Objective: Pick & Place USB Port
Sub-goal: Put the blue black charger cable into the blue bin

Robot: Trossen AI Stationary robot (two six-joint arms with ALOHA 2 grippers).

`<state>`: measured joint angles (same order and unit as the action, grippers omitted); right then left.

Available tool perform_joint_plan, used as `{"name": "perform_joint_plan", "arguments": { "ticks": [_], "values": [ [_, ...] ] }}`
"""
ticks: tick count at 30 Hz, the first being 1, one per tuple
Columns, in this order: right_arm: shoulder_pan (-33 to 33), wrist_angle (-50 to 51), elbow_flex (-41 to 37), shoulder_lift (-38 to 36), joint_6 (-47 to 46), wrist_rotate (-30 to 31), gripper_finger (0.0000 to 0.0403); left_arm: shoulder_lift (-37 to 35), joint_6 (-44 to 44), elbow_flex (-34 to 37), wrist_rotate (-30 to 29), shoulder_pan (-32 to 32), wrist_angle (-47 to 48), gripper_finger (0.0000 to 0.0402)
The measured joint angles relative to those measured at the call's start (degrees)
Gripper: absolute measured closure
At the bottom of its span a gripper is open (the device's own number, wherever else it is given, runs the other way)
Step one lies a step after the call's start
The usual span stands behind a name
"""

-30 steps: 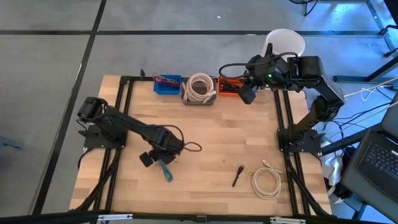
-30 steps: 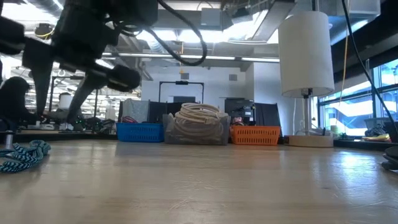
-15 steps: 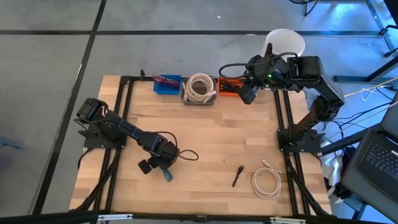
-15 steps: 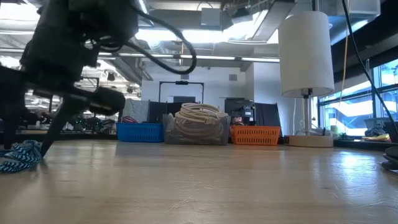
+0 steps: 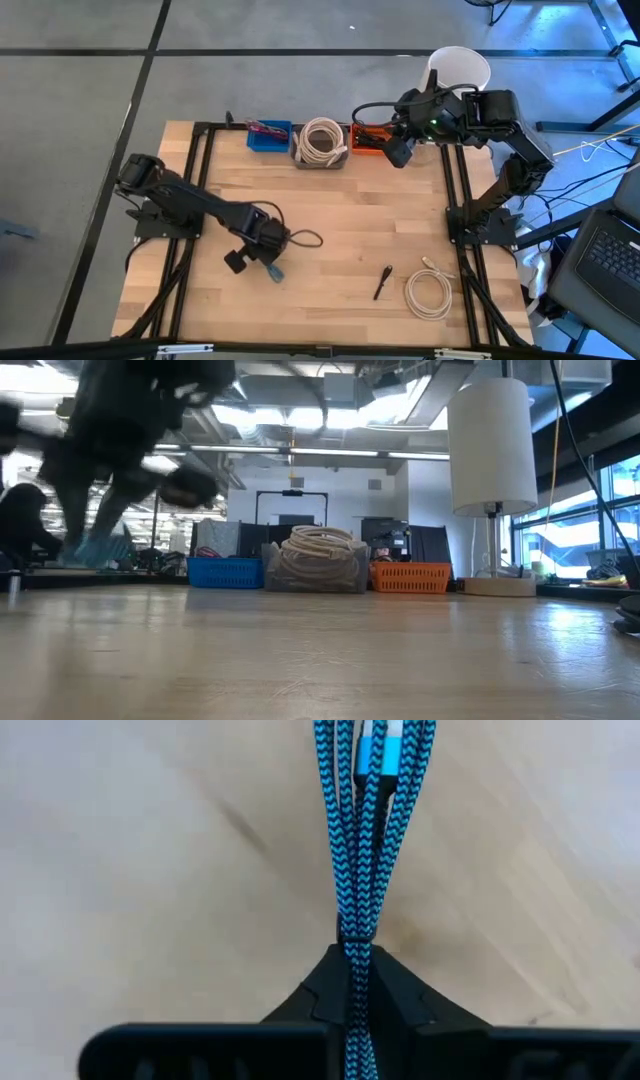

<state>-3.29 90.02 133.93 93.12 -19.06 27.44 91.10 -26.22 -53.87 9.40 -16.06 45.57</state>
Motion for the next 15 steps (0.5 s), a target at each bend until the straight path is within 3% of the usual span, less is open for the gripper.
{"name": "perform_joint_plan", "arguments": {
  "ticks": [4, 8, 15],
  "values": [
    [0.0, -0.01, 0.0, 0.0, 0.01, 0.01, 0.0248, -4.48, -0.79, -4.86, -2.66, 2.93, 8.27, 0.039],
    [-0.02, 0.0, 0.0, 0.0, 0.01, 0.02, 0.0248, -9.92, -0.29, -9.36, -8.86, 8.03, 11.88, 0.0391],
    [-0.02, -0.01, 0.0, 0.02, -0.04, 0.54, 0.0248, -17.17, -1.81, -13.07, -16.14, 25.5, 11.59, 0.0391]
  ]
}}
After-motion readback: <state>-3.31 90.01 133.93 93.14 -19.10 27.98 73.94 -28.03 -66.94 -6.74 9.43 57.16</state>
